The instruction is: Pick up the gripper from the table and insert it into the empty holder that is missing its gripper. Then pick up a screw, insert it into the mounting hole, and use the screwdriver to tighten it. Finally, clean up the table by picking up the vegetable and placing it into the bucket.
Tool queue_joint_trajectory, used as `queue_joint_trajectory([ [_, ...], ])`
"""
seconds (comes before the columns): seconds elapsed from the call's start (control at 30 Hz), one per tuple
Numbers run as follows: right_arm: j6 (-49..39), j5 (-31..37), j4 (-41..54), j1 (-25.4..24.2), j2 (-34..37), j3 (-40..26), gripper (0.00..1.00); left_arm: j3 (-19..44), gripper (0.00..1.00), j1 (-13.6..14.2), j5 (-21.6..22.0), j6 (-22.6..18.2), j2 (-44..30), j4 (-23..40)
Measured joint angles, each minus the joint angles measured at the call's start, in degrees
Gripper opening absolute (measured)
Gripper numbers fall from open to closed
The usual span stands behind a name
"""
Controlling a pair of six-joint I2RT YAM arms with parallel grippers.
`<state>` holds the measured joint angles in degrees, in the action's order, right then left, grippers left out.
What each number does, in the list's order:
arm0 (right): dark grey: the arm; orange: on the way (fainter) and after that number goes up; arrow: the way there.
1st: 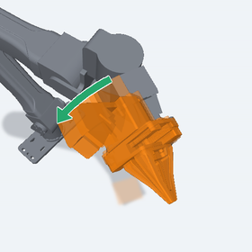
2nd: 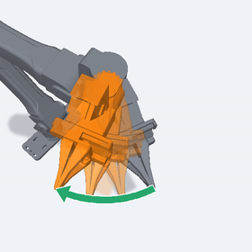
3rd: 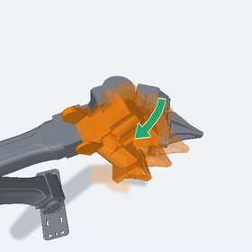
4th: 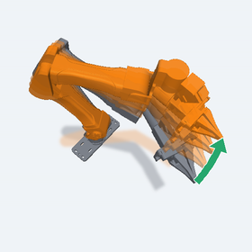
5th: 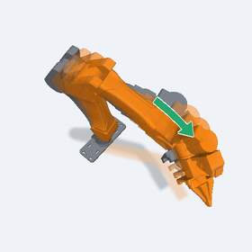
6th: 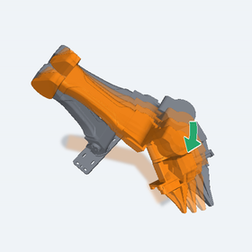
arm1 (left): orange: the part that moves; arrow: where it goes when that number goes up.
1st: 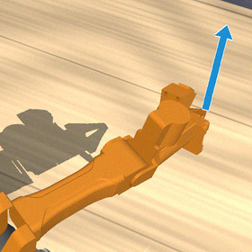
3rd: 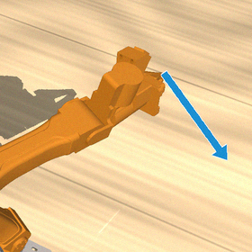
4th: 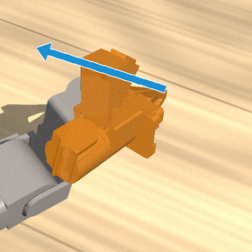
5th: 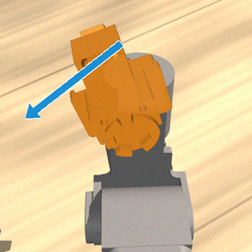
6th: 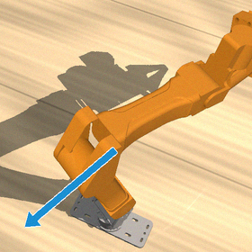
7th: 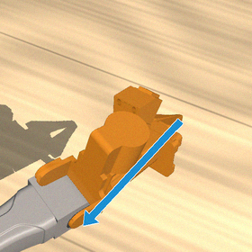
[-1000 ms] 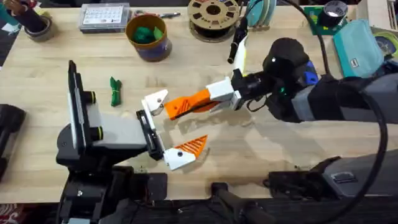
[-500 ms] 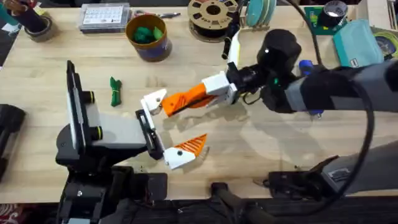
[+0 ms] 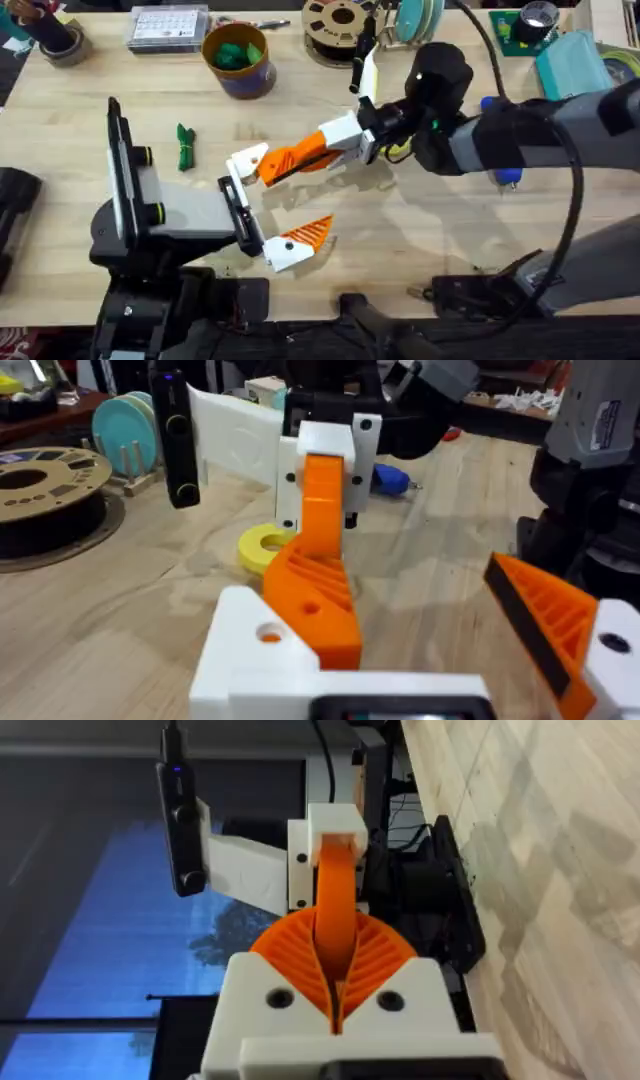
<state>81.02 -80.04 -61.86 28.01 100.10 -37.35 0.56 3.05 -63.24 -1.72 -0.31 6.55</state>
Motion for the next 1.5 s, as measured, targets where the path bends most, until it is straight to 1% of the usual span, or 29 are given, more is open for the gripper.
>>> queue_joint_trajectory([
  [0.4,0.0,-4.3,0.8,0.2,5.9,-6.6,0.01,0.0,0.986,-0.4,1.5,0.2,0.0,-0.1],
  [0.6,0.0,-4.2,1.0,2.5,7.9,-9.4,0.01,0.0,0.986,-0.3,1.1,0.2,0.0,-0.1],
  [1.07,0.0,-4.3,1.0,2.8,8.4,-10.1,0.01,0.0,0.986,-0.3,1.2,0.2,0.0,-0.1],
  [1.5,0.0,-5.6,1.1,2.7,11.2,-13.7,0.01,0.0,0.986,-0.4,2.1,0.2,0.0,-0.2],
])
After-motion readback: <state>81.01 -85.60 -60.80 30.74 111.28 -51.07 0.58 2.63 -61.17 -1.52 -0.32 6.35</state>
